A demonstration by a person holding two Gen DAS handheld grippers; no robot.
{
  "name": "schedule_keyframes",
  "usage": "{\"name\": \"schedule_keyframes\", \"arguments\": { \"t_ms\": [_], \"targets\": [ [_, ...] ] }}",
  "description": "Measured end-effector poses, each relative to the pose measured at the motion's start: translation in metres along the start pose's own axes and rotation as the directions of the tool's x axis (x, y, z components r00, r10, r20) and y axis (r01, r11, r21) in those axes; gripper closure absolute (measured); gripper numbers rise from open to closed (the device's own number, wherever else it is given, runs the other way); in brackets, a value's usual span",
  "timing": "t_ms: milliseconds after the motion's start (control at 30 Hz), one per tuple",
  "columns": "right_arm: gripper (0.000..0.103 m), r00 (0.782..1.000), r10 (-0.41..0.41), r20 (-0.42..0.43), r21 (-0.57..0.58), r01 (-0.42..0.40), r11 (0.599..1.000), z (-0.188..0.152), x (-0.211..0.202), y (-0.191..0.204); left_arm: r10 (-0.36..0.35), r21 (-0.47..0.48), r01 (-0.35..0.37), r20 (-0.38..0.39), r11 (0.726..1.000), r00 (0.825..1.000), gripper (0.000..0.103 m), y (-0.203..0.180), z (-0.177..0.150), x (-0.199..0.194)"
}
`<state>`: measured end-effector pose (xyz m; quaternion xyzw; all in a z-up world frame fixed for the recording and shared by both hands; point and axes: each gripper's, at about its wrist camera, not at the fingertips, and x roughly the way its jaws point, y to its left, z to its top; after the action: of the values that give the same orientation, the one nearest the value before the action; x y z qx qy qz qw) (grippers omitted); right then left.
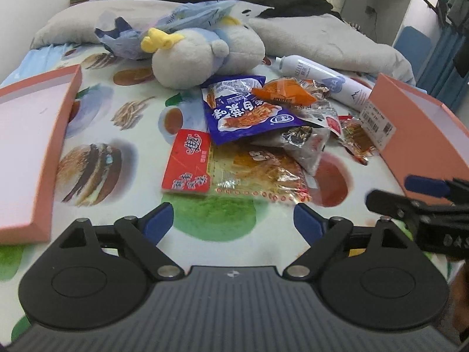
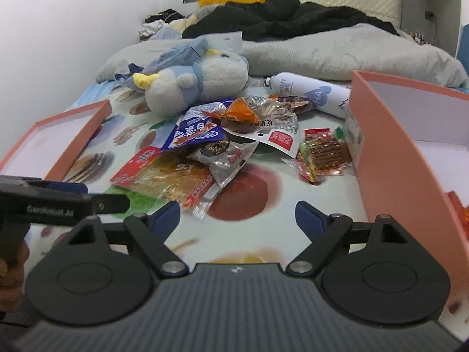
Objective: Organize snacks
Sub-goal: 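Grasp the blue noodle-snack bag with the left gripper while the right grasps the clear wrapped candy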
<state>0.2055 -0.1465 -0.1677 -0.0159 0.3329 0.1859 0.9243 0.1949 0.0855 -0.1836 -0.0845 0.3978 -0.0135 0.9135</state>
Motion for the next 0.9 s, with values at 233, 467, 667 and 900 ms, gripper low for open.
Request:
{"name": "schedule_keyframes", "arguments": {
  "t_ms": [233, 467, 667, 900],
  "targets": [
    [0.016, 1.000, 0.005, 0.009, -0.028, -0.005, 1.000, 0.030, 0.045, -0.001, -0.017, 0.052, 0.017, 0.003, 0.999, 1.000, 0.006, 0.005, 0.019, 0.036],
    [0.017, 0.999, 0.040, -0.021, 0.016, -0.039, 0.999, 0.047, 0.084, -0.009, -0.048, 0.087, 0.043, 0.057, 0.995, 0.997, 0.006, 0.013, 0.044, 0.060],
    [0.026, 0.989, 0.125, -0.082, 0.111, -0.116, 0.987, 0.050, 0.105, -0.021, -0.086, 0.156, 0.076, 0.061, 0.985, 0.994, 0.010, 0.015, 0.055, 0.079],
    [0.032, 0.973, 0.199, -0.120, 0.151, -0.181, 0.972, 0.049, 0.122, -0.021, -0.094, 0.327, 0.070, 0.059, 0.943, 0.994, 0.053, 0.003, 0.056, 0.091]
  ]
}}
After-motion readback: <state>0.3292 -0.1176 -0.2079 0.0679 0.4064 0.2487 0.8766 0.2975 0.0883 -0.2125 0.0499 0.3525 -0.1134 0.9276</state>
